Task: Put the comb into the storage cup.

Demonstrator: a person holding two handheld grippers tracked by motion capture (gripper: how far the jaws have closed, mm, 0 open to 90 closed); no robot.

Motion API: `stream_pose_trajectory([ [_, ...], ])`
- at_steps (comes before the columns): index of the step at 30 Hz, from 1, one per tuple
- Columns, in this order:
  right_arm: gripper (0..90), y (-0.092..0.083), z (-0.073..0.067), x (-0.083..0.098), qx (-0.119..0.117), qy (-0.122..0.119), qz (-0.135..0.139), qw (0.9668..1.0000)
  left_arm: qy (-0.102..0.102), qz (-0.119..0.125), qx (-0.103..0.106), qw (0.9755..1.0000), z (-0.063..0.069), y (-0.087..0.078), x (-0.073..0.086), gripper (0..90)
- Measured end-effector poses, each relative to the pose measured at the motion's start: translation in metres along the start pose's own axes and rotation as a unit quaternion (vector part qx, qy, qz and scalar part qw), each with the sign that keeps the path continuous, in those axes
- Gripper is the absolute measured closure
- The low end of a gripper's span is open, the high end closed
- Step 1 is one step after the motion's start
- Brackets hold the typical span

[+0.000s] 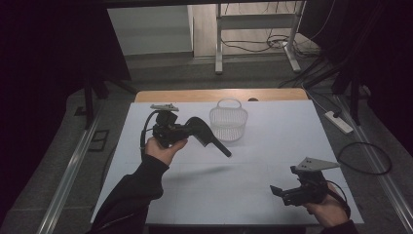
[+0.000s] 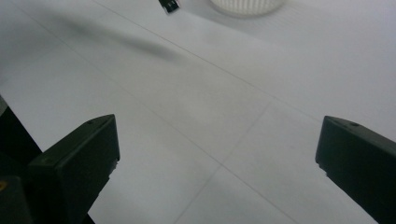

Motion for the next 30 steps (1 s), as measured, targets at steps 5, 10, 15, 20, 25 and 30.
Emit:
stream_pose_trajectory([
  [5, 1.7, -0.004, 0.011, 0.009, 0.023, 0.022, -0.014, 0.9994, 0.003, 0.002, -0.003, 1.0, -0.002, -0.003, -0.006, 86.5],
  [10, 0.3, -0.01, 0.022, 0.024, 0.057, 0.026, -0.039, 0.9973, 0.002, 0.009, -0.001, 1.0, -0.004, -0.008, -0.014, 86.6],
  [15, 0.0, -0.017, 0.026, 0.028, 0.067, 0.041, -0.038, 0.9962, 0.003, 0.01, -0.006, 0.9999, -0.007, -0.01, -0.02, 86.6],
  [20, 0.0, -0.022, 0.026, 0.033, 0.066, 0.05, -0.039, 0.9958, 0.003, 0.011, -0.008, 0.9999, -0.01, -0.012, -0.024, 86.5],
  [25, 0.0, -0.027, 0.027, 0.035, 0.06, 0.067, -0.037, 0.9953, 0.0, 0.012, -0.011, 0.9999, -0.014, -0.013, -0.029, 86.6],
  [30, 0.0, -0.031, 0.027, 0.038, 0.064, 0.07, -0.04, 0.9947, -0.004, 0.014, -0.009, 0.9999, -0.016, -0.014, -0.033, 86.5],
])
Point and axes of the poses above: each handheld gripper's, and its own axes: y roughly forward along the jaws, x roughly out of its underside, z roughly to its right, the point moved 10 cm from there along y, roughly forward along the jaws, and after that the axes turned 3 degrees about -z, right-handed, at the moved point
